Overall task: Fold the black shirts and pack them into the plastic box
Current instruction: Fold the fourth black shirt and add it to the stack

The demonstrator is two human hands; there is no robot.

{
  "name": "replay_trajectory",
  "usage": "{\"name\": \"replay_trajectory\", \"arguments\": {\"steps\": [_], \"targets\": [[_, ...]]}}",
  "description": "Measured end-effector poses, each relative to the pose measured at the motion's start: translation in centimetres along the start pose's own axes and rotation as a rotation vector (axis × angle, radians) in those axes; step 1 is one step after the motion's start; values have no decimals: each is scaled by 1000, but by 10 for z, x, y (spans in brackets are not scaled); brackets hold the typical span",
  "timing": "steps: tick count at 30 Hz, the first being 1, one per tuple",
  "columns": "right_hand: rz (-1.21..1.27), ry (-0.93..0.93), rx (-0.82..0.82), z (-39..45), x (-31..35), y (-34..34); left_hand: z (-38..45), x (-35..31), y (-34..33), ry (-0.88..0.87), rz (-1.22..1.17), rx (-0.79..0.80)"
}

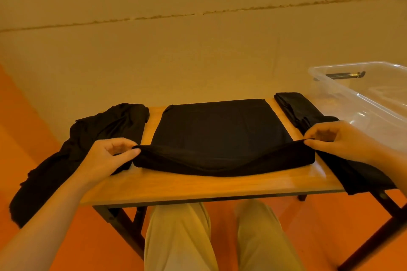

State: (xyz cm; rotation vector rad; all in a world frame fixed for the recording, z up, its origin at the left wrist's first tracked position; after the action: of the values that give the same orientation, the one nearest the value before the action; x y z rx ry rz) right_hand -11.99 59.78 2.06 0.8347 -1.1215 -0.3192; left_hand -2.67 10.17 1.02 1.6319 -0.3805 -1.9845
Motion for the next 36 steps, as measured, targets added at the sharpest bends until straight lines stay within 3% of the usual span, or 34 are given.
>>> {"name": "replay_trajectory", "arguments": {"steps": [14,18,22,26,29,31,36], "targets": [[76,-191,-104,121,-16,23,121,0,-7,153,-166,-226],[-63,-249,-147,179,-39,11,181,28,-28,269,103,-245],[-265,-340,-137,214,-70,-13,208,53,-61,248,482,-253],[-477,-225,-208,221,-72,-33,211,59,-79,-4,694,-299],[-484,-111,-158,215,-64,-50,201,52,-89,-222,687,-133],[-428,-48,-71,205,-58,-65,188,49,-99,-271,723,49],[-503,-101,236,172,-55,-95,160,59,-108,-81,804,342]]}}
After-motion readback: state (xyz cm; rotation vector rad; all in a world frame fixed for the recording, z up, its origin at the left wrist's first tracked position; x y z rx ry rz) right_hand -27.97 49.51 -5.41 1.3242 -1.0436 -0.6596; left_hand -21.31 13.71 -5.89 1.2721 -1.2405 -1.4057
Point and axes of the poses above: each hand's wrist, its own z-axis towards the middle knuckle, its own y-axis out of the back of the hand, x = y × z, the point moved 2 cm from there along z, towards the middle knuckle, and after that the axes turned 1 degree about x, right-handed, at the moved point
